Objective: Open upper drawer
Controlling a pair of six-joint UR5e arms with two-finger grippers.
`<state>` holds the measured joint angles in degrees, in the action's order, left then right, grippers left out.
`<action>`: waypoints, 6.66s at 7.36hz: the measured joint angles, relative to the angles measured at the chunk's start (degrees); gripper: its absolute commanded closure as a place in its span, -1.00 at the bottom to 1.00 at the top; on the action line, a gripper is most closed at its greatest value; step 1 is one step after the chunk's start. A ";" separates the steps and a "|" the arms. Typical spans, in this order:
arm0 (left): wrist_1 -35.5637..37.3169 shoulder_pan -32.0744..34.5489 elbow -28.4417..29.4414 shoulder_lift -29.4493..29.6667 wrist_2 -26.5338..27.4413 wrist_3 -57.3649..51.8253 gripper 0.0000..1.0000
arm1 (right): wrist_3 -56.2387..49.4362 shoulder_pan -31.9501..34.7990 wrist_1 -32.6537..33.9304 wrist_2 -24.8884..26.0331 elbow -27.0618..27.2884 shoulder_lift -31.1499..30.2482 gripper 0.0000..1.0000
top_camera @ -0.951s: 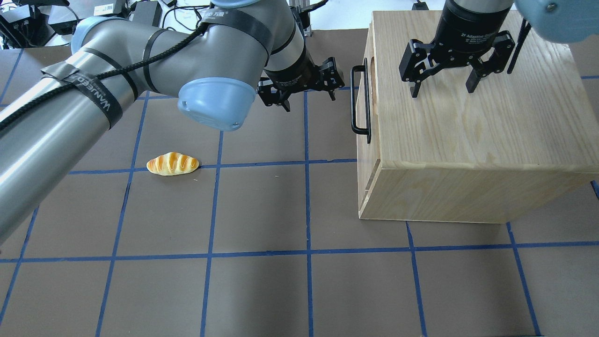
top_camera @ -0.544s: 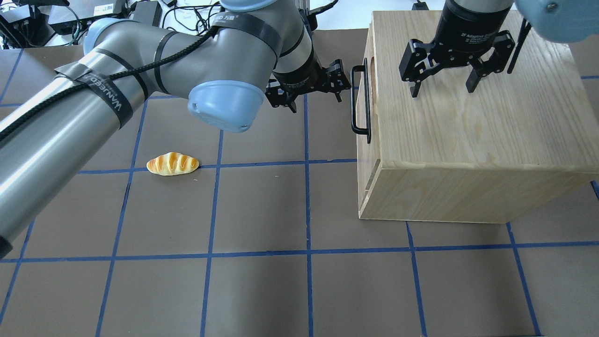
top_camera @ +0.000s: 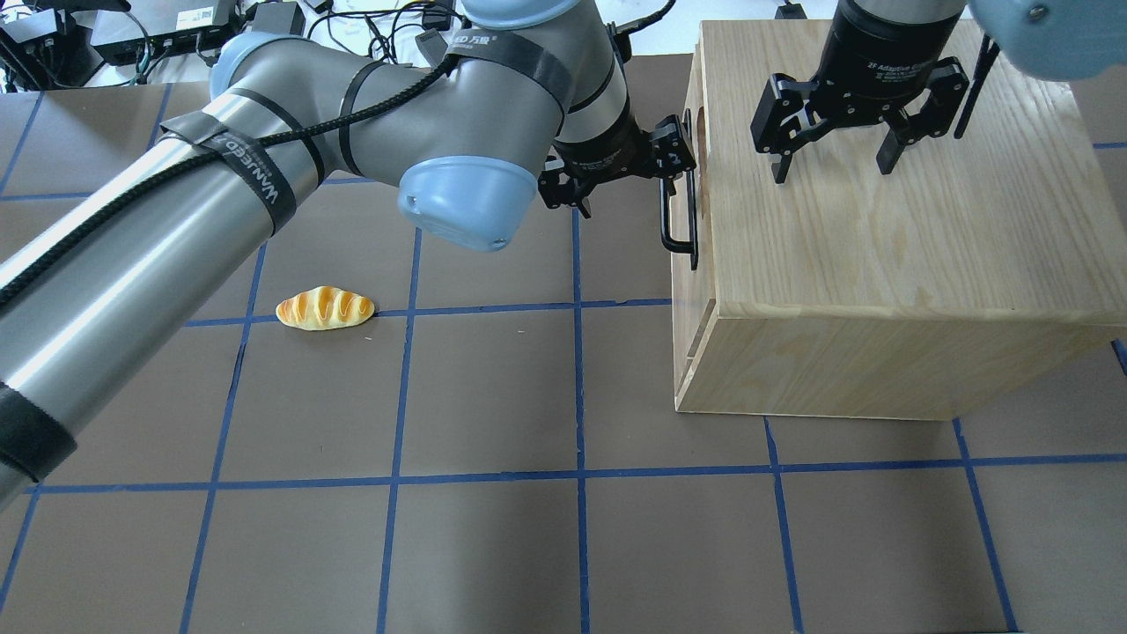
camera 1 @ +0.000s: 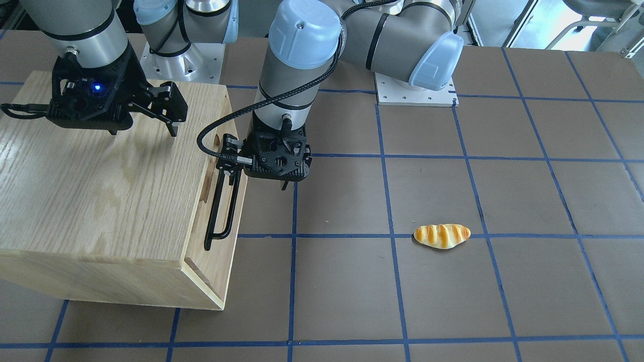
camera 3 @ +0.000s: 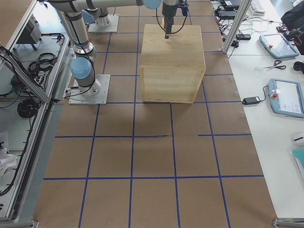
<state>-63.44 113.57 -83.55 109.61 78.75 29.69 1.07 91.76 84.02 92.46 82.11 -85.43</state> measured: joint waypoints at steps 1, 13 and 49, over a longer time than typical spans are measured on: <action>0.33 0.17 0.03 0.28 -0.06 0.05 -1.00 | 0.04 0.00 0.00 0.00 0.01 0.00 -1.00; 0.68 0.16 0.17 1.94 3.66 -1.39 -1.00 | 0.07 0.00 0.00 0.00 -0.02 0.00 -1.00; -2.68 -13.50 0.22 -0.83 6.86 -22.90 -1.00 | 0.03 0.00 0.00 0.00 0.02 0.00 -1.00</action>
<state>-66.12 100.06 -83.33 108.78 85.61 6.79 1.10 91.76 84.02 92.46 82.13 -85.43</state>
